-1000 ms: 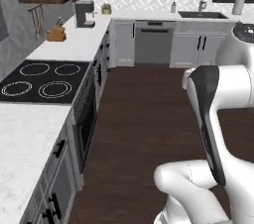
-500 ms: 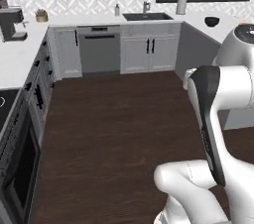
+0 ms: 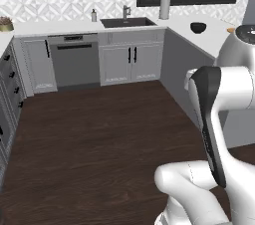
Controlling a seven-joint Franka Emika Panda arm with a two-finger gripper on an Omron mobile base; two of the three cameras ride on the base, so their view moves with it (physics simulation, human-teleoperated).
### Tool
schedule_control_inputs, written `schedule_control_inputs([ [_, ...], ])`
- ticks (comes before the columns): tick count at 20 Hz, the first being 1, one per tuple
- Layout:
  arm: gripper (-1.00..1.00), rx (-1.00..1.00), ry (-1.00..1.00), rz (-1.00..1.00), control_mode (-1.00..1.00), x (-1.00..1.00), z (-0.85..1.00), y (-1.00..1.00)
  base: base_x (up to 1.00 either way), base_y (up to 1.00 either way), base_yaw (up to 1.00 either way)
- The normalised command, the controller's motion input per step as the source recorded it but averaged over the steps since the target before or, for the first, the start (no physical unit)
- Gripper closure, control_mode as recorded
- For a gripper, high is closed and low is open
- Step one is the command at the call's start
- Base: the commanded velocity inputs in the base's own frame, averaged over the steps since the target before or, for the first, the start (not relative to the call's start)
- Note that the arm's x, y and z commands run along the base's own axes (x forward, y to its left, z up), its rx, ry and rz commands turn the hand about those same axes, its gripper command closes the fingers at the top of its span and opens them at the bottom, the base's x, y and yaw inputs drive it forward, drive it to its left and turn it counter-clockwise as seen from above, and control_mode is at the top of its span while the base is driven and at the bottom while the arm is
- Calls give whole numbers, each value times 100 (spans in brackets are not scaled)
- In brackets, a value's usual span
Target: Start the toaster. Once the lever pops up, take the bread to the plate on the dining counter.
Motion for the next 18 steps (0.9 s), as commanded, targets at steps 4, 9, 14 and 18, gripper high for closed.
schedule_control_inputs([
  [4, 100, 0, 0, 0, 100, 0, 0, 0, 79, -79, -5],
  [9, 100, 0, 0, 0, 100, 0, 0, 0, 65, -90, 0],
  [14, 100, 0, 0, 0, 100, 0, 0, 0, 38, -100, 1],
  [18, 100, 0, 0, 0, 100, 0, 0, 0, 29, -100, 3],
])
